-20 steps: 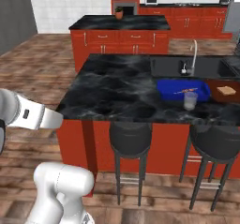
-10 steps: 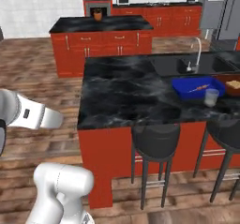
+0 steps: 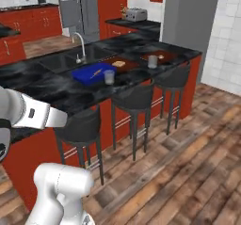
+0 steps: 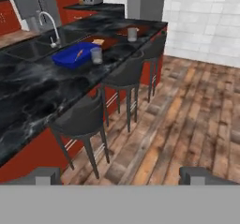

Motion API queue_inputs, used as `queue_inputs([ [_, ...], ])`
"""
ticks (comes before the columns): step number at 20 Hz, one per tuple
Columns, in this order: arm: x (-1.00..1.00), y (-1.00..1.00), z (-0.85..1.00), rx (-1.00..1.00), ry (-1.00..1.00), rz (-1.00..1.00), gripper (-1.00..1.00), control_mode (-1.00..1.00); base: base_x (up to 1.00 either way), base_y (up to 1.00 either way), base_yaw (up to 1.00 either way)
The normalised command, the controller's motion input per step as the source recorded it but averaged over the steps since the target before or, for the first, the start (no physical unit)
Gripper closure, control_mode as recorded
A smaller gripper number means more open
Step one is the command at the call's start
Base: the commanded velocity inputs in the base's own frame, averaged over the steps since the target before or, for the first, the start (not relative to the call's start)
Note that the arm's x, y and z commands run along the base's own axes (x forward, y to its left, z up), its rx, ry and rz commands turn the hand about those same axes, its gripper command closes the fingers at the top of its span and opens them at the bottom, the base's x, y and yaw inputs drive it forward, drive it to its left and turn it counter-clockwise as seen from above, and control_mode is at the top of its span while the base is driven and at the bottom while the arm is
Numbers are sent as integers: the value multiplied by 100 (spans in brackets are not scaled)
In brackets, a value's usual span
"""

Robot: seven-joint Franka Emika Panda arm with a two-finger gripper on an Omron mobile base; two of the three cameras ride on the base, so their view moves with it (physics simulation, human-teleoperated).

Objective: Take the donut and cupcake from the fridge and place them on the empty tray on the dining counter.

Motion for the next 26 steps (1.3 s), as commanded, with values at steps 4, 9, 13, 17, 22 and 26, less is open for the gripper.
queue_inputs([
  [4, 0, 0, 0, 0, 0, 0, -100, 100, -9, 48, -86],
  [9, 0, 0, 0, 0, 0, 0, -100, 100, -59, 100, -39],
  [13, 0, 0, 0, 0, 0, 0, -100, 100, -51, 100, -19],
  [17, 0, 0, 0, 0, 0, 0, -100, 100, -19, 100, -16],
  [22, 0, 0, 0, 0, 0, 0, -100, 100, -4, 100, -17],
  [26, 0, 0, 0, 0, 0, 0, -100, 100, 0, 100, -16],
])
